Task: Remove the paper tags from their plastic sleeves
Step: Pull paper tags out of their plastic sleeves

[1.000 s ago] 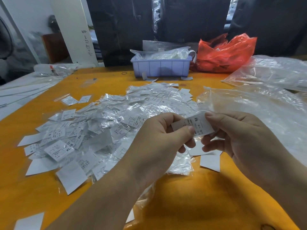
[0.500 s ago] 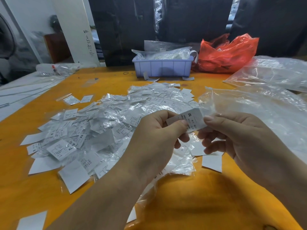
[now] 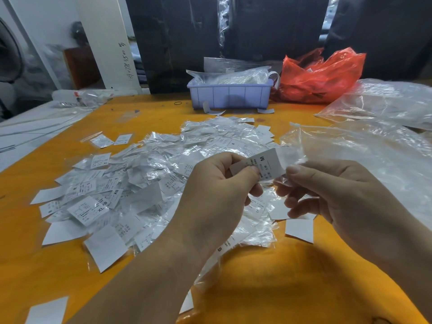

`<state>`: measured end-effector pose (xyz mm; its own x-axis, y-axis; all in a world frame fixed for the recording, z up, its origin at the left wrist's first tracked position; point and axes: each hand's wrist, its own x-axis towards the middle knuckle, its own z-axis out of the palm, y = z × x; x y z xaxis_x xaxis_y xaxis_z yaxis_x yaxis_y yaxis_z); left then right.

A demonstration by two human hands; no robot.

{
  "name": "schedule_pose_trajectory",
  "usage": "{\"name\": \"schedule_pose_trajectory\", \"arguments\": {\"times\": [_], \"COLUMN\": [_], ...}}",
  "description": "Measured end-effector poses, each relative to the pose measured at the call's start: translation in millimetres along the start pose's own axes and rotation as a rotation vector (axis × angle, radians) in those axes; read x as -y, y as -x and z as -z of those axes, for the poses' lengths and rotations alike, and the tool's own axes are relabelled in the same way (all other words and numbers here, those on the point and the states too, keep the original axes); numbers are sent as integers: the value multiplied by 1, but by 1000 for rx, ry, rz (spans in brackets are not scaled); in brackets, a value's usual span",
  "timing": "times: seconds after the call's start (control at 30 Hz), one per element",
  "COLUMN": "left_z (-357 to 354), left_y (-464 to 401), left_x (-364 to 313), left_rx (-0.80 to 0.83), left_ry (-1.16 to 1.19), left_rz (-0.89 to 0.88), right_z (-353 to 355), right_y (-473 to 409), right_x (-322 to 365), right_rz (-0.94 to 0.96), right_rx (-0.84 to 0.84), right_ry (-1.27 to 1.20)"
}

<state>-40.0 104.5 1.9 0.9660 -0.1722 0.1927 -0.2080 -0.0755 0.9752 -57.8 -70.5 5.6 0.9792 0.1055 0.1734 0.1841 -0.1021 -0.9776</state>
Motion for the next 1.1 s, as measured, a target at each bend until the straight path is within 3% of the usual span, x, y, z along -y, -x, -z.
{"name": "schedule_pose_trajectory", "arguments": {"times": [0.4,0.83,1.1], "left_z": [-1,1,-1], "left_y": [0,0,0], "left_x": [-2,1,0], "left_rx": [179,128,210], "left_ry": [73,71,35], "left_rz": [20,7,27], "right_z": [1,5,2], "right_y": [0,-1,0], "right_x": [-2,-3,-4], "right_rz": [1,-16,11], "right_rx": [-34,16,18], "right_ry": [-51,-4,40]}}
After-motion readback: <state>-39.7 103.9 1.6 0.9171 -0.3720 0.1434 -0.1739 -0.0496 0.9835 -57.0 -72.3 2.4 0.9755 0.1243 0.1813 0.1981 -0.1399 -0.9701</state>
